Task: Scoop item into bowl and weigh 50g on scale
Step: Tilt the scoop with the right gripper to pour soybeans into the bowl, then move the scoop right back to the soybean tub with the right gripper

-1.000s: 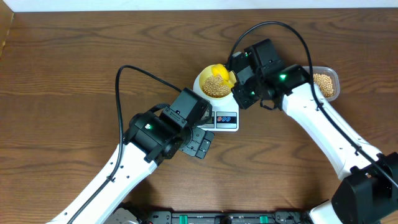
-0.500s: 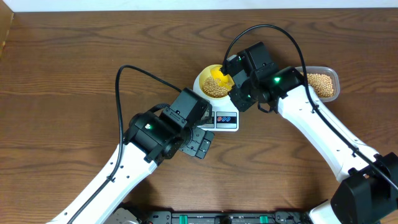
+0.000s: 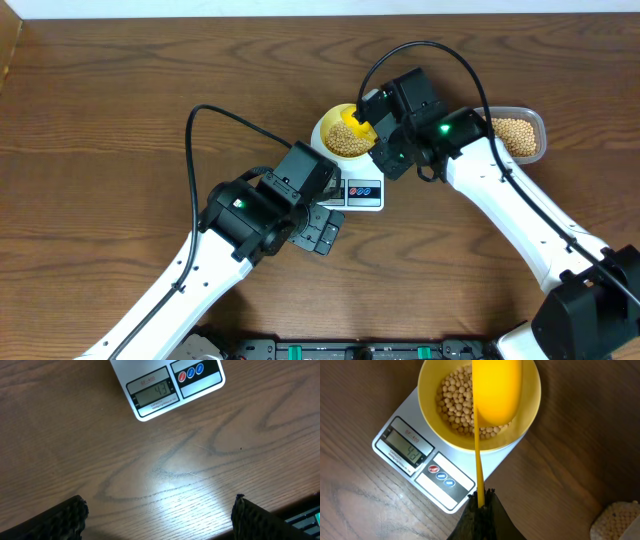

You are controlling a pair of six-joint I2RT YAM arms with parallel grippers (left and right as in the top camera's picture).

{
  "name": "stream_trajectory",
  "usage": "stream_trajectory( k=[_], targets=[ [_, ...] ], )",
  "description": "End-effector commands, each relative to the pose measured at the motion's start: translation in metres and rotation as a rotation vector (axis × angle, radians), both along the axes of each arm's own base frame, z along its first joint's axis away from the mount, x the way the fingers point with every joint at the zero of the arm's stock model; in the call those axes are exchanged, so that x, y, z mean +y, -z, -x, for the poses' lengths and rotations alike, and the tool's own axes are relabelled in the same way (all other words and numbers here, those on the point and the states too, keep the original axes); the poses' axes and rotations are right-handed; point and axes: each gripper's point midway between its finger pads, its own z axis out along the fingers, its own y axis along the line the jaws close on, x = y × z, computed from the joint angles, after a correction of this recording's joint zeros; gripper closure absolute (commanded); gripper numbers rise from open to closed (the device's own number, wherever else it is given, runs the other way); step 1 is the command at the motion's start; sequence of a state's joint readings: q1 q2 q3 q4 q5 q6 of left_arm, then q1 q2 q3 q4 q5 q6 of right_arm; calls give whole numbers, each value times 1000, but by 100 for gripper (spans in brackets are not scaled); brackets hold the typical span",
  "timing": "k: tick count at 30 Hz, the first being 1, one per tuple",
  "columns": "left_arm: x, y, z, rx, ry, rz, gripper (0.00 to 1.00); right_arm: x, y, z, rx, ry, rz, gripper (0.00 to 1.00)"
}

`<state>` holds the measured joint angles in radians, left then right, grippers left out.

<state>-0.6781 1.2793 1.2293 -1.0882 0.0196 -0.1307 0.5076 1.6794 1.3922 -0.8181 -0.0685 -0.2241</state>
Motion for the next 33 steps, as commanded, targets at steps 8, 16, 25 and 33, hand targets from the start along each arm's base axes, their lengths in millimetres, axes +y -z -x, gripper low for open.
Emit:
stream_trajectory(
  k=[8, 16, 25, 33],
  targets=[
    [-1, -9, -4, -30, 3, 7, 6, 8, -5, 0, -33, -48, 19, 99],
    [-1, -9, -4, -30, 3, 7, 6, 5, -8, -5, -59, -34, 33, 99],
    [-1, -9, -4, -30, 3, 7, 6, 3, -26, -8, -118, -37, 56, 99],
    [-1, -9, -4, -30, 3, 7, 6, 2, -80, -7, -170, -8, 2, 99]
  ],
)
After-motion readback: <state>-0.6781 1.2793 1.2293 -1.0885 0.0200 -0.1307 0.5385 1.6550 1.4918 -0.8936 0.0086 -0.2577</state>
